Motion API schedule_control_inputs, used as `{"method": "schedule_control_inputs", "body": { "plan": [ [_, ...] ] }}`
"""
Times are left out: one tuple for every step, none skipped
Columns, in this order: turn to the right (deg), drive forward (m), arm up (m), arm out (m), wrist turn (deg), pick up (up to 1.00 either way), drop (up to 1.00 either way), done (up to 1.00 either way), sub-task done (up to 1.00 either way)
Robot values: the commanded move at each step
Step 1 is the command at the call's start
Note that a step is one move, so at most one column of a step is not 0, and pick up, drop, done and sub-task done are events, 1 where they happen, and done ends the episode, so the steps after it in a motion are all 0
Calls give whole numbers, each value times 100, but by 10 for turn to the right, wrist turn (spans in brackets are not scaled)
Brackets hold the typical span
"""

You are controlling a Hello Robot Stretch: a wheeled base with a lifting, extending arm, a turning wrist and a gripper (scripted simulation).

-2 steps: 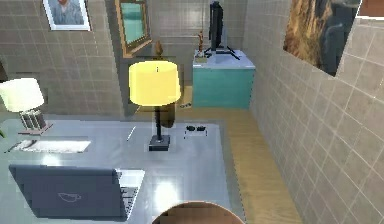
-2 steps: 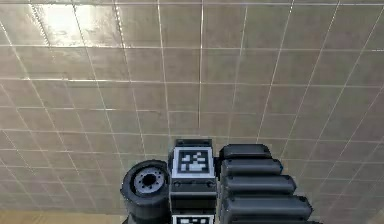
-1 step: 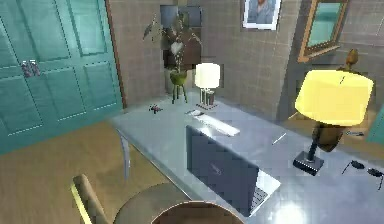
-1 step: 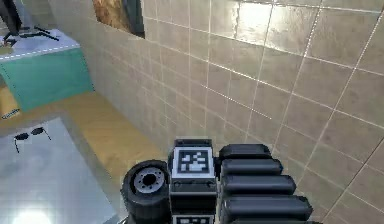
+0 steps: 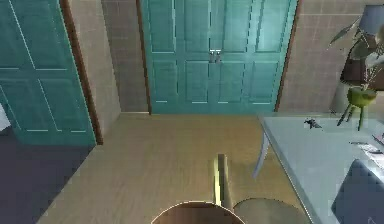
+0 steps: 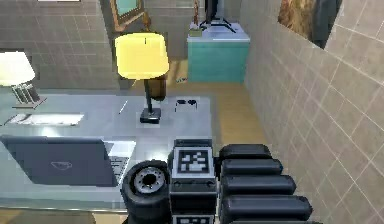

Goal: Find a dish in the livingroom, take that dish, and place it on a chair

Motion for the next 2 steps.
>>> {"method": "schedule_control_inputs", "body": {
  "plan": [
    [-450,0,0,0,0,0,0,0,0],
    [-30,0,0,0,0,0,0,0,0]
  ]
}}
